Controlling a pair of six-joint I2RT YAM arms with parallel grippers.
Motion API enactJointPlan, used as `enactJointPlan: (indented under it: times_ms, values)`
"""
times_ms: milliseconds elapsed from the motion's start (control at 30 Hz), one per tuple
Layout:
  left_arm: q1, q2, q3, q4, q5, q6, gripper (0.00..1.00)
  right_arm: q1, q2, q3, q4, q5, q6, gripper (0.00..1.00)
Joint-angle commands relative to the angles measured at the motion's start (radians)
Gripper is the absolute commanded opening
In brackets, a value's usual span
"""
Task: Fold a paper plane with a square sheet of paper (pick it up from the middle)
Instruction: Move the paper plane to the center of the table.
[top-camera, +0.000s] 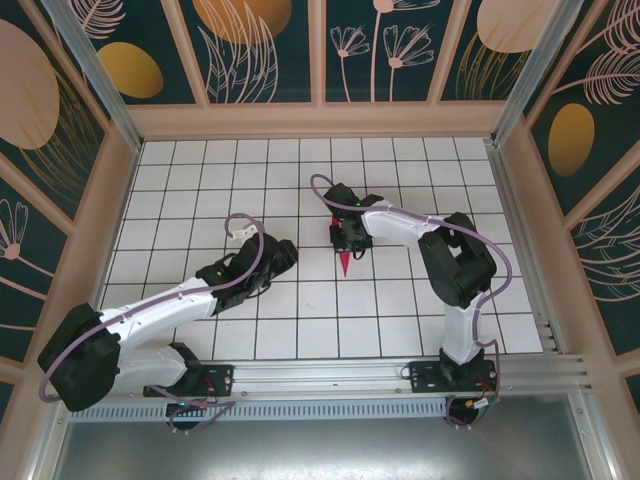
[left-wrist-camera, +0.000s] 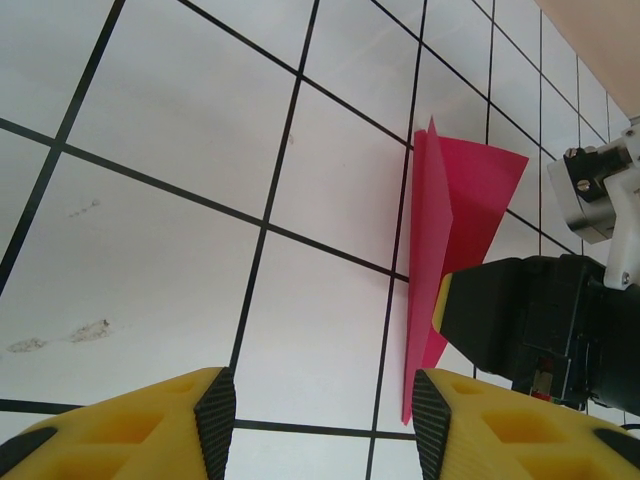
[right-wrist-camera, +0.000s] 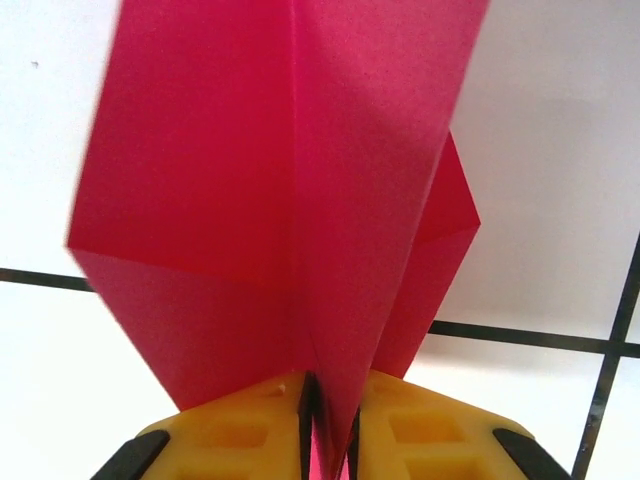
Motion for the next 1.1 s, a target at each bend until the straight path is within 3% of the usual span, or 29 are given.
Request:
enactJointPlan:
  times_ms: [0, 700, 1067]
  values:
    - [0.006, 0.01, 0.031, -0.021, -0.007, -0.005, 0.53, 0.001, -0.007, 0.023, -0.001, -0.013, 0.014, 0.23]
    - [0.007, 0.02, 0.035, -0.024, -0.005, -0.007, 0.54, 0.035, 0.117, 0.027, 0.003, 0.006, 0.031, 0.32]
    - [0.007, 0.031, 0.046, -0.028, -0.004, -0.003, 0.54, 0.016, 0.011, -0.005, 0.062, 0.006, 0.069, 0.33]
